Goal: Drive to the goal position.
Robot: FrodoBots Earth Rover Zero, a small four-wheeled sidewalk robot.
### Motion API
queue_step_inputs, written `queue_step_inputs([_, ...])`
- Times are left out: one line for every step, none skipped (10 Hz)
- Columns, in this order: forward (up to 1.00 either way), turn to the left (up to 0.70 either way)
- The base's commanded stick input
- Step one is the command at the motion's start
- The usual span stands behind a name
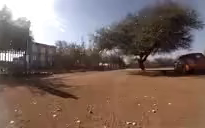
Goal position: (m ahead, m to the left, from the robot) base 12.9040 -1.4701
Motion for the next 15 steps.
queue_step_inputs([1.00,0.00])
queue_step_inputs([1.00,0.00])
queue_step_inputs([1.00,0.00])
queue_step_inputs([1.00,0.00])
queue_step_inputs([1.00,0.00])
queue_step_inputs([1.00,0.00])
queue_step_inputs([1.00,0.00])
queue_step_inputs([1.00,0.00])
queue_step_inputs([1.00,0.00])
queue_step_inputs([1.00,0.00])
queue_step_inputs([1.00,0.00])
queue_step_inputs([1.00,0.00])
queue_step_inputs([1.00,0.00])
queue_step_inputs([1.00,0.00])
queue_step_inputs([1.00,0.00])
